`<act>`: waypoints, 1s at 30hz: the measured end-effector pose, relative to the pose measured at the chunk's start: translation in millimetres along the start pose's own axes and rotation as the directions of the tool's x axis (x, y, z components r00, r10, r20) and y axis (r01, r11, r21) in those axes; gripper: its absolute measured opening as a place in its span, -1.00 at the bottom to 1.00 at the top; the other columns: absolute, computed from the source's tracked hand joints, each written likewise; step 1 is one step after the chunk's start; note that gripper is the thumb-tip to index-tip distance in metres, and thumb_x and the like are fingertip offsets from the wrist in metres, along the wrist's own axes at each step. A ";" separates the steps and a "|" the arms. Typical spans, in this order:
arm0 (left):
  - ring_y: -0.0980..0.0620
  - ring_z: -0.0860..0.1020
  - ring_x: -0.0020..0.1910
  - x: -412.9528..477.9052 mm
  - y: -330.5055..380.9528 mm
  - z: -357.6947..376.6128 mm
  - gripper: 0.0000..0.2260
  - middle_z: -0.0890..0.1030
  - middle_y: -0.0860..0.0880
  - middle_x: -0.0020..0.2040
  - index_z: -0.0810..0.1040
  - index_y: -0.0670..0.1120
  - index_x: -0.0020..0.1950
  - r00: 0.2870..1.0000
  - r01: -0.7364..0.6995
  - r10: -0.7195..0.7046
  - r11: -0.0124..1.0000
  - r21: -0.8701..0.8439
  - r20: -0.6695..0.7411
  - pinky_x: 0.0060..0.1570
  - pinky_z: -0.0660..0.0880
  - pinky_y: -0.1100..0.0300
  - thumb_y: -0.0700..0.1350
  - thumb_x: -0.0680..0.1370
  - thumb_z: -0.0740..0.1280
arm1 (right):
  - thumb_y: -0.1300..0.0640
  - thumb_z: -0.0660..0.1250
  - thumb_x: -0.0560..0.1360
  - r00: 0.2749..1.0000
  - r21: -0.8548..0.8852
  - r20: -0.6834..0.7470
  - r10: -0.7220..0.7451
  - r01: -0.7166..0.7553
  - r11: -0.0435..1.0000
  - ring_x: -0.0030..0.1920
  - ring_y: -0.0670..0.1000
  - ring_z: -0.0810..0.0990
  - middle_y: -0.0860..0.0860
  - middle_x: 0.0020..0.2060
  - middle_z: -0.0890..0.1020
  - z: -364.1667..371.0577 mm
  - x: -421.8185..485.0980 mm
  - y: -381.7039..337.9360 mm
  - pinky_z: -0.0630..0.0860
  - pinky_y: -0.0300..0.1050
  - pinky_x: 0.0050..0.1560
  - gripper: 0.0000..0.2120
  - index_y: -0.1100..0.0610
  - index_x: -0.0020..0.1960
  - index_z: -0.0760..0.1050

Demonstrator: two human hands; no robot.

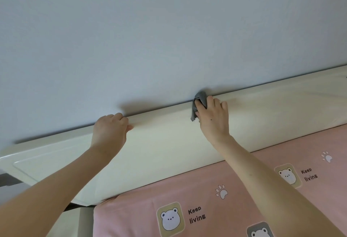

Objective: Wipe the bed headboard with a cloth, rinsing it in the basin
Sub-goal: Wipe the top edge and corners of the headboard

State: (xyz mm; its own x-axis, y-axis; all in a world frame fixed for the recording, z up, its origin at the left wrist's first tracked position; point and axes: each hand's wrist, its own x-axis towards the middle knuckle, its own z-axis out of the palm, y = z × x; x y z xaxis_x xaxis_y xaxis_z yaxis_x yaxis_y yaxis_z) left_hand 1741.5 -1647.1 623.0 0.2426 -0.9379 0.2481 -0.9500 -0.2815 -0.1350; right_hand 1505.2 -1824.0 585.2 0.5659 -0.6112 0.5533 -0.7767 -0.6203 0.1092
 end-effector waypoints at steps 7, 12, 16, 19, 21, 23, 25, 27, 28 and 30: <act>-0.09 0.39 -0.62 -2.1 -0.5 -2.4 -0.75 0.42 -0.09 -0.54 0.51 -0.19 -0.48 1.000 -0.015 0.015 1.000 0.001 0.001 -0.47 0.18 0.24 -0.24 0.25 0.57 | 0.09 0.42 0.38 0.997 -0.027 -0.012 -0.081 0.081 0.996 -0.32 0.10 0.44 0.04 -0.26 0.51 2.4 3.5 20.3 0.12 -0.10 -0.22 -0.85 0.06 -0.05 0.58; -0.09 0.38 -0.66 1.6 0.6 -7.4 -0.72 0.41 -0.10 -0.57 0.49 -0.19 -0.52 0.998 -0.023 0.022 1.000 0.009 0.060 -0.48 0.16 0.25 -0.25 0.21 0.59 | 0.05 0.43 0.42 1.000 -0.114 0.008 0.018 -0.017 0.993 -0.29 0.14 0.46 0.09 -0.26 0.52 11.0 -6.1 76.7 0.31 -0.05 -0.25 -0.70 0.10 0.12 0.54; -0.08 0.37 -0.68 4.7 -0.2 -7.9 -0.71 0.40 -0.11 -0.58 0.49 -0.20 -0.53 0.995 -0.047 0.044 0.999 0.026 0.093 -0.48 0.11 0.25 -0.25 0.20 0.60 | -0.02 0.36 0.46 0.994 -0.185 0.040 0.098 -0.089 0.979 -0.31 0.13 0.44 0.10 -0.30 0.50 16.6 -8.7 88.5 0.28 -0.05 -0.27 -0.68 0.10 0.16 0.51; -0.04 0.30 -0.70 4.8 -2.1 -7.0 -0.66 0.36 -0.11 -0.61 0.44 -0.20 -0.58 0.995 -0.067 0.067 0.998 -0.009 0.073 -0.45 0.05 0.31 -0.28 0.13 0.62 | -0.02 0.35 0.46 0.981 -0.217 0.056 0.187 -0.171 0.961 -0.32 0.14 0.45 0.12 -0.31 0.50 16.0 -10.2 109.2 0.28 -0.04 -0.26 -0.67 0.10 0.16 0.50; 0.04 0.14 -0.67 8.4 2.5 -14.5 -0.52 0.23 -0.04 -0.62 0.29 -0.11 -0.62 0.990 -0.116 0.115 0.993 0.002 0.086 -0.40 -0.05 0.34 -0.31 0.03 0.63 | 0.04 0.40 0.44 0.963 -0.226 0.075 0.258 -0.236 0.945 -0.32 0.17 0.48 0.18 -0.30 0.53 12.7 -8.3 135.2 0.31 -0.02 -0.25 -0.65 0.13 0.17 0.51; 0.04 0.11 -0.60 21.6 14.6 -20.8 -0.48 0.14 0.03 -0.57 0.19 -0.03 -0.55 0.976 -0.165 0.148 0.982 0.093 0.161 -0.43 -0.01 0.29 -0.25 0.07 0.59 | 0.08 0.46 0.40 0.953 -0.247 0.123 0.276 -0.240 0.939 -0.33 0.19 0.49 0.23 -0.31 0.54 11.3 -3.7 152.8 0.35 0.01 -0.23 -0.63 0.17 0.16 0.52; -0.02 0.36 -0.55 47.7 42.5 -29.0 -0.68 0.35 0.01 -0.52 0.40 -0.06 -0.47 0.971 -0.217 0.210 0.975 0.046 0.113 -0.45 0.18 0.24 -0.20 0.14 0.56 | 0.10 0.49 0.37 0.946 -0.271 0.154 0.286 -0.238 0.933 -0.36 0.18 0.50 0.22 -0.34 0.54 9.7 -0.5 154.7 0.37 0.01 -0.24 -0.63 0.19 0.13 0.54; -0.02 0.49 -0.48 79.2 84.3 -37.7 -0.77 0.50 -0.01 -0.45 0.53 -0.08 -0.40 0.952 -0.297 0.300 0.953 -0.049 0.066 -0.44 0.26 0.25 -0.18 0.12 0.56 | 0.13 0.52 0.32 0.940 -0.295 0.143 0.309 -0.258 0.920 -0.38 0.17 0.50 0.21 -0.37 0.54 6.9 2.5 146.9 0.39 -0.01 -0.25 -0.62 0.19 0.10 0.57; 0.01 0.46 -0.52 94.1 106.1 -42.5 -0.74 0.49 0.01 -0.48 0.53 -0.06 -0.45 0.932 -0.353 0.358 0.932 -0.084 0.057 -0.47 0.23 0.28 -0.17 0.04 0.58 | 0.16 0.54 0.28 0.938 -0.318 0.140 0.316 -0.259 0.912 -0.38 0.15 0.50 0.18 -0.38 0.54 4.5 4.4 139.1 0.40 -0.03 -0.26 -0.61 0.19 0.08 0.58; 0.03 0.28 -0.64 117.4 142.0 -41.2 -0.65 0.40 0.03 -0.59 0.42 -0.04 -0.59 0.878 -0.478 0.476 0.871 -0.111 -0.045 -0.51 0.12 0.30 -0.20 -0.12 0.59 | 0.21 0.54 0.19 0.941 -0.334 0.142 0.307 -0.246 0.910 -0.39 0.12 0.49 0.13 -0.38 0.54 -0.7 8.0 114.8 0.40 -0.06 -0.27 -0.59 0.14 0.04 0.61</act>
State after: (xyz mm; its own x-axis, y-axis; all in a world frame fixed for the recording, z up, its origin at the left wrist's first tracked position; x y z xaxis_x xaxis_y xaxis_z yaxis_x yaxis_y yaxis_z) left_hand 1627.0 -1788.8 672.5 -0.2484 -0.9485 0.1965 -0.9655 0.2260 -0.1295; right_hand 1420.4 -1899.8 602.8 0.3338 -0.8355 0.4365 -0.9382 -0.2499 0.2393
